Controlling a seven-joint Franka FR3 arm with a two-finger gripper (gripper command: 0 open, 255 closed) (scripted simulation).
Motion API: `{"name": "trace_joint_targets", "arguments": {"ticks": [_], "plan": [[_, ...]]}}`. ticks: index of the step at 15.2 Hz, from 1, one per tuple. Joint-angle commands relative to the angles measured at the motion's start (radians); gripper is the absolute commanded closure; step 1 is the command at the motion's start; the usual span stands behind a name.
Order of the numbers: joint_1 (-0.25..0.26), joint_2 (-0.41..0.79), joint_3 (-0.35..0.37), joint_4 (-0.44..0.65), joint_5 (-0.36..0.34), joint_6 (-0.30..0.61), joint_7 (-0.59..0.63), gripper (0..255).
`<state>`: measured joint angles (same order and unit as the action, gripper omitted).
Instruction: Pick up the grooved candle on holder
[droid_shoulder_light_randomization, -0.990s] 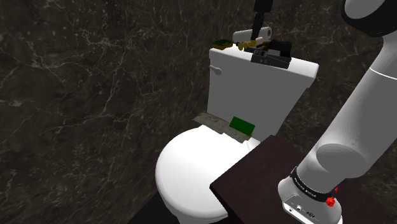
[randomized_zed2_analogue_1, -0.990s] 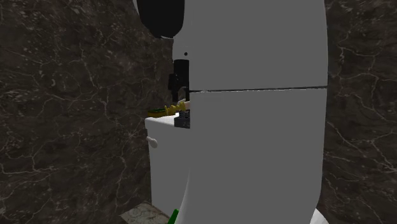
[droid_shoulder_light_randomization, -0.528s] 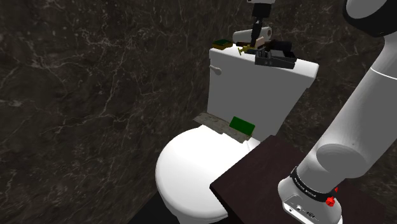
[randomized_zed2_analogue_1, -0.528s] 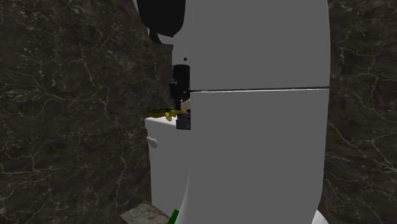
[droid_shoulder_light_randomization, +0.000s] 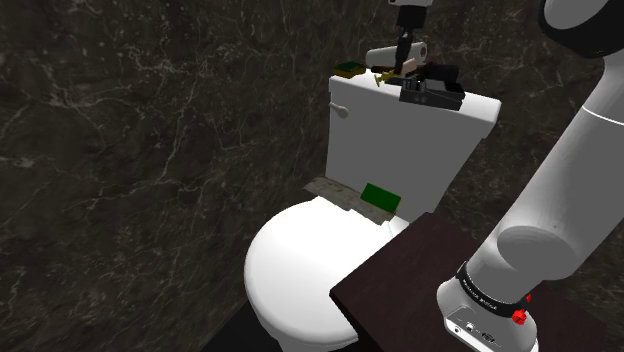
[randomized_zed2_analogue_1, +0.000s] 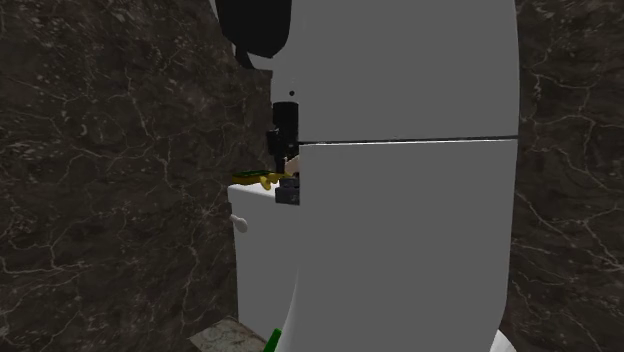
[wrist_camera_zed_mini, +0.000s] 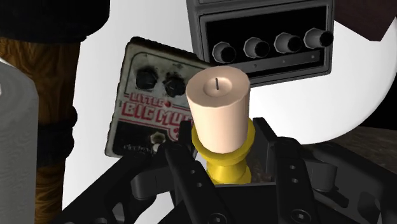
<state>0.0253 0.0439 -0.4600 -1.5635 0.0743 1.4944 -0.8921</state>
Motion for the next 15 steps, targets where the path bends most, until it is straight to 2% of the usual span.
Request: {"name": "trace_joint_targets", "arguments": {"ticks": [1, 15], "plan": [[-0.001, 0.004, -0.001, 0.015, 0.000, -0.018, 0.000, 255], [-0.028, 0.089, -0.015, 0.300, 0.040, -0.228, -0.015, 255]]}}
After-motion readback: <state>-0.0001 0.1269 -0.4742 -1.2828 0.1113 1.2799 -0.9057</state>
